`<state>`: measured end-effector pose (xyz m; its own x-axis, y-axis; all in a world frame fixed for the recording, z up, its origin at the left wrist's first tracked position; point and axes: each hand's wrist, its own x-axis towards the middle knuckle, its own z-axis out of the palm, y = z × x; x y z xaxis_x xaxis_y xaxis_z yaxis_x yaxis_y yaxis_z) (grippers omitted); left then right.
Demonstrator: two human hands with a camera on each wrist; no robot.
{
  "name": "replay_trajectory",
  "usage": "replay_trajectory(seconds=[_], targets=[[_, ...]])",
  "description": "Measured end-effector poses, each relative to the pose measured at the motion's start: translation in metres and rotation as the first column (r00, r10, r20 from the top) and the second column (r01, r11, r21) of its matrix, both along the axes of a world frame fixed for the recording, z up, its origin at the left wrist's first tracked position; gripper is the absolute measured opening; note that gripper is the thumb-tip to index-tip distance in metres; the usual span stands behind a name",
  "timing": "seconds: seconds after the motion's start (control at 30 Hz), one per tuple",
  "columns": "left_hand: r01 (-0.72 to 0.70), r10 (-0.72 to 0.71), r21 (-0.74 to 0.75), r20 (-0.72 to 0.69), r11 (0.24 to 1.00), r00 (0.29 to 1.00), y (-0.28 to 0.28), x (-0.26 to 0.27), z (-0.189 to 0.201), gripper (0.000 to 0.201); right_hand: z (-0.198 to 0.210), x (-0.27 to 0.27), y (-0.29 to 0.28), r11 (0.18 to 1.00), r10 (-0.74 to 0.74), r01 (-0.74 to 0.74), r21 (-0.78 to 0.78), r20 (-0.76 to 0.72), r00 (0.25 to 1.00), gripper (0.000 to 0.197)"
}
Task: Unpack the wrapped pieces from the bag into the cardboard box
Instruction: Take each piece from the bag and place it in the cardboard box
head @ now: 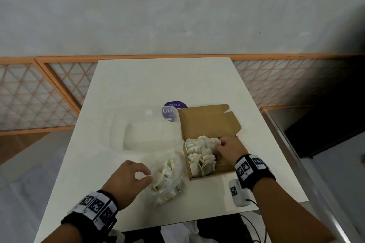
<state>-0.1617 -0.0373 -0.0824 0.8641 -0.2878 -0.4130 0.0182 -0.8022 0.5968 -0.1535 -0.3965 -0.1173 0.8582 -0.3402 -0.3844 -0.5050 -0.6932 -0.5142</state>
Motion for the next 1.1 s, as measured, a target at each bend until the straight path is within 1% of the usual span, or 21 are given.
replay_trajectory(seconds=[0.1,0.17,0.2,0.27,0.37,0.43,0.47,0.5,0.53,0.57,0.6,0.63,0.67,0.7,0.73,0.77,0.83,0.87,0.93,1.03,1.1], targets=[[0.023,-0.023,0.070,-0.011,0.997,1.000,-0.002,0.002,-0.006,0.026,-0.004,0.001,0.006,0.994,-0.109,0.110,-0.016,0.053,0.993,0.018],[0.016,-0.013,0.096,-0.025,0.995,1.000,-0.005,0.003,-0.007,0.032,-0.006,-0.001,0.011,0.984,-0.174,0.175,-0.006,0.086,0.981,0.016],[0.014,-0.011,0.102,-0.031,0.995,0.999,-0.007,0.004,-0.008,0.032,-0.005,-0.004,0.013,0.978,-0.210,0.209,0.018,0.101,0.973,0.014],[0.011,-0.006,0.096,-0.045,0.995,0.999,-0.011,0.006,-0.010,0.029,-0.001,-0.011,0.016,0.965,-0.258,0.251,0.072,0.127,0.958,0.020],[0.014,-0.010,0.072,-0.049,0.997,0.999,-0.014,0.009,-0.009,0.019,0.019,-0.023,0.021,0.963,-0.262,0.247,0.105,0.161,0.952,0.025],[0.015,-0.014,0.064,-0.018,0.998,1.000,-0.016,0.009,-0.005,0.015,0.039,-0.032,0.035,0.980,-0.197,0.188,0.059,0.249,0.948,0.024],[0.014,-0.014,0.057,0.002,0.998,1.000,-0.017,0.010,-0.003,0.013,0.050,-0.037,0.046,0.992,-0.126,0.122,0.033,0.322,0.938,0.018],[0.012,-0.013,0.047,0.026,0.999,1.000,-0.018,0.010,-0.001,0.012,0.062,-0.042,0.060,0.999,-0.029,0.021,0.025,0.386,0.922,0.011],[0.007,-0.009,0.034,0.052,0.999,0.999,-0.019,0.011,0.000,0.012,0.071,-0.047,0.075,0.993,0.089,-0.112,0.030,0.423,0.902,0.010],[0.004,-0.006,0.021,0.076,1.000,0.997,-0.019,0.011,0.001,0.012,0.077,-0.050,0.091,0.965,0.216,-0.260,0.044,0.432,0.876,0.013],[0.004,-0.005,0.006,0.101,1.000,0.995,-0.020,0.011,0.002,0.013,0.079,-0.052,0.106,0.916,0.344,-0.399,0.046,0.422,0.839,0.016],[0.010,-0.009,-0.010,0.128,1.000,0.992,-0.020,0.011,0.003,0.014,0.077,-0.053,0.120,0.860,0.464,-0.511,0.017,0.396,0.793,0.020],[0.020,-0.016,-0.028,0.155,0.999,0.988,-0.021,0.010,0.005,0.015,0.073,-0.051,0.131,0.805,0.567,-0.591,-0.047,0.352,0.744,0.023],[0.034,-0.026,-0.043,0.176,0.999,0.984,-0.022,0.009,0.008,0.015,0.068,-0.048,0.140,0.759,0.644,-0.638,-0.128,0.293,0.707,0.025],[0.048,-0.036,-0.054,0.198,0.997,0.980,-0.023,0.009,0.010,0.015,0.062,-0.045,0.146,0.725,0.689,-0.657,-0.210,0.224,0.689,0.026],[0.058,-0.043,-0.059,0.221,0.997,0.974,-0.023,0.008,0.012,0.015,0.057,-0.042,0.150,0.701,0.708,-0.657,-0.277,0.161,0.688,0.026],[0.064,-0.046,-0.062,0.261,0.996,0.964,-0.023,0.008,0.015,0.016,0.049,-0.037,0.155,0.686,0.696,-0.629,-0.365,0.076,0.715,0.023],[0.069,-0.050,-0.061,0.273,0.996,0.961,-0.023,0.008,0.016,0.016,0.046,-0.036,0.157,0.687,0.681,-0.609,-0.397,0.060,0.730,0.020],[0.087,-0.067,-0.053,0.295,0.995,0.953,-0.023,0.008,0.015,0.016,0.043,-0.036,0.157,0.694,0.656,-0.577,-0.431,0.045,0.754,0.019],[0.092,-0.075,-0.043,0.298,0.995,0.952,-0.022,0.008,0.012,0.019,0.041,-0.035,0.151,0.712,0.624,-0.560,-0.423,0.016,0.781,0.028],[0.072,-0.059,-0.036,0.277,0.997,0.959,-0.021,0.009,0.011,0.018,0.039,-0.035,0.144,0.756,0.585,-0.529,-0.385,0.034,0.810,0.020]])
